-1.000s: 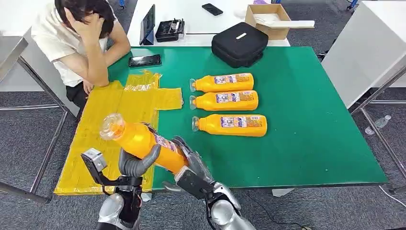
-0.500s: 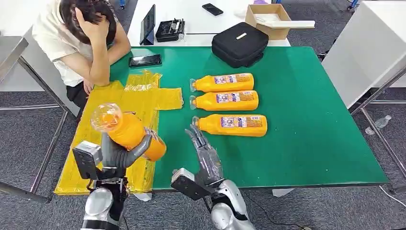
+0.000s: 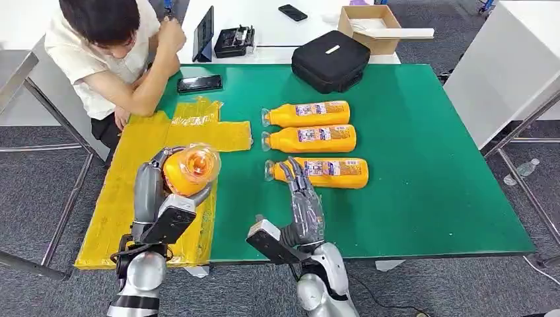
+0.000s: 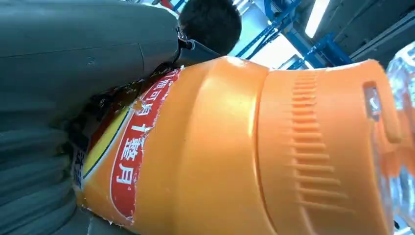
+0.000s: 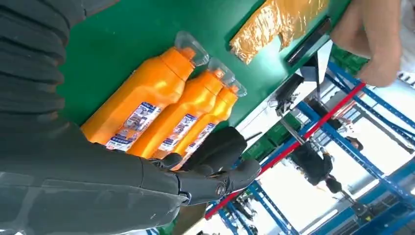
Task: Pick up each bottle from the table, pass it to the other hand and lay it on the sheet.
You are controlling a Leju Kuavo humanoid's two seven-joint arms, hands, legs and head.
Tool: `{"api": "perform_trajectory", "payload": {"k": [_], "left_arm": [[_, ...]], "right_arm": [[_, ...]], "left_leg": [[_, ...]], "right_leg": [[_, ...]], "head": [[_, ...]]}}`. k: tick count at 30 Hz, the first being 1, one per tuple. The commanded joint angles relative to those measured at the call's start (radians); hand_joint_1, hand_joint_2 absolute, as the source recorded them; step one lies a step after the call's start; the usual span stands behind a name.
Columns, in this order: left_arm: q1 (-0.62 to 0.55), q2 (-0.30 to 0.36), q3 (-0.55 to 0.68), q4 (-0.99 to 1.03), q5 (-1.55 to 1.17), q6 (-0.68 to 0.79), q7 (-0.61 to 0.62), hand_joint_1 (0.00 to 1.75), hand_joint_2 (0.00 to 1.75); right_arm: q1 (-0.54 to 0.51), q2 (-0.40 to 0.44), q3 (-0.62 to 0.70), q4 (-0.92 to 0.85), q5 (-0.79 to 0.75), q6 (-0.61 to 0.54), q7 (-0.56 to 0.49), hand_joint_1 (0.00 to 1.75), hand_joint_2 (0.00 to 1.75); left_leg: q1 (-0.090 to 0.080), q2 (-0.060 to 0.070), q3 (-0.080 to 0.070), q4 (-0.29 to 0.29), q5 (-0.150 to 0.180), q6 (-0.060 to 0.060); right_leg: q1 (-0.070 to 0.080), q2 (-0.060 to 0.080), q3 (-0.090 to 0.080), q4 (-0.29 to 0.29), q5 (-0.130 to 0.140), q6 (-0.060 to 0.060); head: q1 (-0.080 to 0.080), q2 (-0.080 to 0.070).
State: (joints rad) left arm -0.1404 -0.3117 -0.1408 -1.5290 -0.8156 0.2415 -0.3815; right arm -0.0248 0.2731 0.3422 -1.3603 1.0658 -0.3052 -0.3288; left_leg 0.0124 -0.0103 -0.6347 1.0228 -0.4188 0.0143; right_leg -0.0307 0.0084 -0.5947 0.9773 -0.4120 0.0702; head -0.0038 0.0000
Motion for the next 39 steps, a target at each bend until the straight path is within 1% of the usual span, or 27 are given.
{"api": "perform_trajectory", "payload": {"k": [1, 2, 3, 5, 7, 10, 11, 12, 13, 14, 15, 17, 18, 19, 20, 22, 23, 24, 26, 27, 29, 31, 33, 35, 36, 38, 39], "left_arm": [[-0.055, 0.032, 0.016, 0.041, -0.194, 0.105, 0.028, 1.75, 1.75], [-0.057, 0.042, 0.018, 0.043, -0.262, 0.121, 0.045, 1.75, 1.75], [-0.067, 0.064, 0.013, 0.068, -0.356, 0.130, 0.083, 1.75, 1.75], [-0.080, 0.076, 0.024, 0.121, -0.380, 0.130, 0.093, 1.75, 1.75], [-0.102, 0.112, 0.013, 0.213, -0.523, 0.146, 0.136, 1.75, 1.75], [-0.125, 0.137, -0.011, 0.310, -0.560, 0.151, 0.133, 1.75, 1.75], [-0.148, 0.162, -0.031, 0.375, -0.630, 0.067, 0.184, 1.75, 1.75], [-0.175, 0.170, -0.034, 0.451, -0.621, 0.068, 0.191, 1.75, 1.75], [-0.202, 0.176, -0.027, 0.532, -0.616, 0.096, 0.188, 1.75, 1.75], [-0.236, 0.214, -0.082, 0.622, -0.731, 0.124, 0.217, 1.75, 1.75], [-0.260, 0.246, -0.145, 0.690, -0.755, 0.108, 0.243, 1.75, 1.75], [-0.270, 0.227, -0.134, 0.788, -0.740, 0.134, 0.229, 1.71, 1.75], [-0.268, 0.223, -0.132, 0.794, -0.736, 0.140, 0.227, 1.75, 1.75], [-0.252, 0.211, -0.125, 0.783, -0.727, 0.153, 0.227, 1.69, 1.75], [-0.244, 0.206, -0.123, 0.768, -0.725, 0.149, 0.230, 1.75, 1.75], [-0.217, 0.199, -0.123, 0.699, -0.724, 0.124, 0.237, 1.71, 1.75], [-0.213, 0.198, -0.120, 0.683, -0.720, 0.109, 0.240, 1.75, 1.75], [-0.211, 0.198, -0.118, 0.673, -0.717, 0.097, 0.241, 1.75, 1.75], [-0.213, 0.199, -0.117, 0.672, -0.717, 0.097, 0.241, 1.75, 1.75], [-0.213, 0.199, -0.117, 0.672, -0.717, 0.097, 0.241, 1.75, 1.75], [-0.214, 0.200, -0.113, 0.674, -0.713, 0.093, 0.239, 1.75, 1.75], [-0.214, 0.200, -0.113, 0.674, -0.713, 0.093, 0.239, 1.75, 1.75], [-0.214, 0.205, -0.118, 0.684, -0.714, 0.081, 0.232, 1.68, 1.75], [-0.217, 0.209, -0.119, 0.719, -0.696, 0.064, 0.213, 1.43, 1.75], [-0.221, 0.213, -0.123, 0.745, -0.693, 0.062, 0.207, 1.47, 1.75], [-0.218, 0.212, -0.119, 0.780, -0.675, 0.077, 0.195, 1.45, 1.75], [-0.216, 0.211, -0.120, 0.781, -0.674, 0.078, 0.194, 1.50, 1.75]], "right_arm": [[0.003, -0.002, -0.061, -0.039, 0.028, -0.083, 0.027, 0.00, 1.75], [0.010, -0.003, -0.065, -0.062, 0.031, -0.092, 0.026, 0.00, 1.75], [0.019, -0.005, -0.067, -0.096, 0.032, -0.098, 0.021, 0.00, 1.75], [0.034, -0.009, -0.063, -0.125, 0.026, -0.092, 0.009, 0.00, 1.75], [0.036, -0.022, -0.052, -0.130, 0.020, -0.090, -0.005, 0.00, 1.75], [0.032, -0.029, -0.060, -0.115, -0.011, -0.080, -0.016, 0.00, 1.75], [0.022, -0.029, -0.063, -0.099, -0.034, -0.068, -0.040, 0.00, 1.75], [0.010, -0.024, -0.069, -0.083, -0.048, -0.060, -0.056, 0.00, 1.75], [0.004, -0.016, -0.076, -0.073, -0.051, -0.061, -0.061, 0.00, 1.75], [-0.004, -0.012, -0.075, -0.060, -0.050, -0.058, -0.069, 0.00, 1.75], [-0.012, -0.013, -0.071, -0.042, -0.051, -0.054, -0.075, 0.00, 1.75], [-0.017, -0.014, -0.069, -0.013, -0.049, -0.062, -0.084, 0.00, 1.75], [-0.015, -0.015, -0.069, -0.011, -0.041, -0.074, -0.087, 0.00, 1.75], [-0.006, -0.012, -0.074, -0.018, -0.046, -0.081, -0.088, 0.00, 1.75], [-0.001, -0.011, -0.077, -0.024, -0.052, -0.079, -0.088, 0.00, 1.75], [0.015, -0.012, -0.073, -0.048, -0.054, -0.073, -0.092, 0.00, 1.75], [0.018, -0.011, -0.072, -0.053, -0.055, -0.072, -0.093, 0.00, 1.75], [0.020, -0.011, -0.071, -0.055, -0.058, -0.069, -0.095, 0.00, 1.75], [0.021, -0.010, -0.071, -0.055, -0.058, -0.069, -0.095, 0.00, 1.75], [0.021, -0.010, -0.071, -0.055, -0.058, -0.069, -0.095, 0.00, 1.75], [0.019, -0.009, -0.071, -0.053, -0.058, -0.070, -0.095, 0.00, 1.75], [0.019, -0.009, -0.071, -0.053, -0.058, -0.070, -0.095, 0.00, 1.75], [0.018, -0.009, -0.070, -0.047, -0.067, -0.055, -0.098, 0.00, 1.75], [0.012, -0.006, -0.070, -0.024, -0.075, -0.048, -0.103, 0.00, 1.75], [0.006, -0.006, -0.069, -0.012, -0.079, -0.046, -0.106, 0.00, 1.75], [0.003, -0.004, -0.067, -0.001, -0.089, -0.042, -0.112, 0.00, 1.75], [0.003, -0.004, -0.068, -0.001, -0.089, -0.042, -0.112, 0.00, 1.75]], "left_leg": [[0.001, -0.001, 0.003, 0.000, -0.001, 0.000], [0.001, -0.001, 0.002, 0.000, -0.001, 0.000], [0.001, -0.001, 0.007, 0.000, -0.002, 0.000], [0.000, -0.001, 0.002, -0.001, 0.000, 0.000], [0.000, -0.001, 0.005, -0.002, 0.000, 0.000], [0.000, -0.001, 0.004, -0.002, 0.000, 0.000], [0.000, -0.001, 0.003, -0.002, 0.000, 0.000], [0.000, -0.001, 0.006, -0.003, 0.000, 0.000], [0.000, -0.001, 0.004, -0.002, 0.001, 0.000], [0.000, -0.002, 0.004, -0.002, 0.001, 0.000], [0.000, -0.002, 0.006, -0.003, 0.001, 0.000], [-0.001, -0.001, 0.004, -0.002, 0.001, 0.000], [0.000, -0.002, 0.009, -0.004, 0.000, -0.001], [0.000, -0.001, 0.006, -0.003, 0.001, -0.001], [0.000, -0.001, 0.009, -0.004, 0.000, -0.001], [0.000, 0.000, 0.006, -0.002, 0.000, -0.001], [0.001, 0.000, 0.003, -0.001, 0.000, 0.000], [0.000, 0.000, 0.005, -0.001, -0.001, -0.001], [0.001, 0.000, 0.003, -0.001, 0.000, -0.001], [0.001, -0.001, 0.006, -0.001, -0.001, -0.001], [0.001, 0.000, 0.003, -0.001, 0.000, -0.001], [0.001, 0.001, 0.004, -0.001, -0.001, -0.001], [0.001, 0.000, 0.003, -0.001, 0.000, -0.001], [0.000, 0.001, 0.003, -0.001, 0.000, -0.001], [0.001, 0.001, 0.005, -0.002, 0.000, -0.001], [0.001, 0.001, 0.005, -0.002, 0.000, -0.001], [0.000, 0.001, 0.005, -0.002, 0.000, -0.001]], "right_leg": [[0.001, -0.002, 0.004, -0.001, -0.001, -0.003], [0.001, -0.002, 0.003, 0.000, -0.001, -0.003], [0.002, -0.003, 0.008, 0.000, -0.003, -0.006], [0.000, -0.002, 0.003, 0.000, -0.001, -0.003], [0.001, -0.002, 0.005, -0.001, -0.001, -0.004], [0.000, -0.002, 0.004, -0.001, -0.001, -0.003], [0.000, -0.002, 0.003, -0.001, 0.000, -0.002], [0.001, -0.003, 0.007, -0.002, -0.001, -0.004], [0.000, -0.002, 0.005, -0.002, 0.000, -0.003], [0.000, -0.003, 0.005, -0.002, 0.000, -0.002], [0.000, -0.004, 0.007, -0.003, -0.001, -0.004], [0.000, -0.002, 0.004, -0.001, 0.000, -0.002], [0.001, -0.004, 0.010, -0.003, -0.001, -0.006], [0.001, -0.002, 0.007, -0.002, 0.000, -0.003], [0.001, -0.002, 0.010, -0.004, -0.001, -0.005], [0.001, -0.001, 0.006, -0.002, -0.001, -0.003], [0.001, -0.001, 0.004, -0.001, -0.001, -0.002], [0.001, -0.001, 0.006, -0.001, -0.001, -0.003], [0.001, -0.001, 0.004, -0.001, -0.001, -0.003], [0.001, -0.002, 0.007, -0.001, -0.002, -0.004], [0.001, 0.000, 0.004, -0.001, -0.001, -0.003], [0.001, 0.000, 0.005, -0.001, -0.001, -0.004], [0.001, 0.000, 0.004, -0.001, 0.000, -0.003], [0.001, 0.000, 0.003, -0.001, 0.000, -0.002], [0.001, 0.000, 0.006, -0.001, -0.001, -0.004], [0.001, 0.000, 0.005, -0.001, 0.000, -0.003], [0.001, 0.001, 0.005, -0.001, 0.000, -0.002]], "head": [[0.000, 0.000], [0.000, 0.000], [0.000, 0.000], [0.000, 0.000], [0.000, 0.000], [0.000, 0.000], [0.000, 0.000], [0.000, 0.000], [0.000, 0.000], [0.000, 0.000], [0.000, 0.000], [0.000, 0.000], [0.000, 0.000], [0.000, 0.000], [0.000, 0.000], [0.000, 0.000], [0.000, 0.000], [0.000, 0.000], [0.000, 0.000], [0.000, 0.000], [0.000, 0.000], [0.000, 0.000], [0.000, 0.000], [0.000, 0.000], [0.000, 0.000], [0.000, 0.000], [0.000, 0.000]]}}
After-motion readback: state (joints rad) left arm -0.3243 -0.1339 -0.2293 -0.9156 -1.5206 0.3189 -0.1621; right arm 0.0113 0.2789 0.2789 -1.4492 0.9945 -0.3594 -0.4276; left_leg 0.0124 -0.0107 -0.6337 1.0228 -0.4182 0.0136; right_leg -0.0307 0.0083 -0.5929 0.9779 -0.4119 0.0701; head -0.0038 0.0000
